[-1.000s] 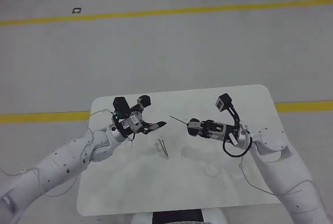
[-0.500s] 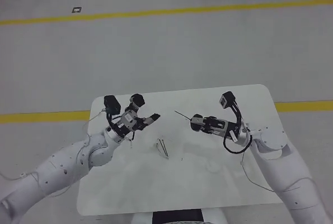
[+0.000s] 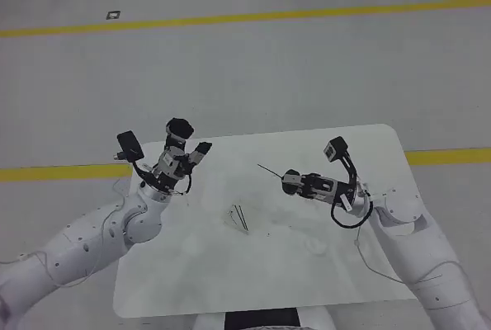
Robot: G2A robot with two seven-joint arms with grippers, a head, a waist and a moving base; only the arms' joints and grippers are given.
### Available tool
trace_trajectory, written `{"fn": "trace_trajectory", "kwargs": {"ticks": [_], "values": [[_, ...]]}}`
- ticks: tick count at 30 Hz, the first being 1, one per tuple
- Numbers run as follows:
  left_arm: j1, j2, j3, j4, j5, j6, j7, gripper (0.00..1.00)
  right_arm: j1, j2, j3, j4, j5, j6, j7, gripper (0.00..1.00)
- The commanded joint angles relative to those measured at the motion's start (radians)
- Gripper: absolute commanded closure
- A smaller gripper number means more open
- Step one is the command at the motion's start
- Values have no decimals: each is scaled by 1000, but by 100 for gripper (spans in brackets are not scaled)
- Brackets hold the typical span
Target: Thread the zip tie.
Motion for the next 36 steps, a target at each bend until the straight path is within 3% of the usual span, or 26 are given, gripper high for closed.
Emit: {"fn": "trace_trajectory", "kwargs": {"ticks": [1,3,10,12,15,16,21,25,28,32,36], "values": [[-5,5,0,-41,-116,0,-93,0,-5,1,-1,-1,2,-2,0,100],[-20,12,-5,-73,-200,0,-204,0,-11,2,-2,0,6,-3,0,100],[-20,12,-5,-73,-200,0,-204,0,-28,3,-7,-3,15,-15,-20,100],[-15,10,-16,-78,-201,0,-247,0,-29,3,-12,-4,15,-15,-21,100],[-15,15,-52,-94,-287,0,-349,0,-27,3,-16,-1,13,-16,-19,100],[-14,20,-67,-108,-330,0,-406,0,-25,3,-17,2,14,-17,-18,100],[9,49,-164,-137,-495,0,-566,0,-21,3,-27,10,16,-21,-15,100],[64,66,-269,-148,-666,0,-755,0,-20,4,-33,13,19,-22,-15,100],[121,75,-377,-144,-774,0,-944,0,-20,5,-33,18,21,-24,-15,100],[220,75,-551,-98,-900,0,-1234,0,-22,7,-28,22,24,-26,-12,100],[336,53,-719,-23,-1002,0,-1527,0,-24,9,-24,24,24,-27,-10,100]]}}
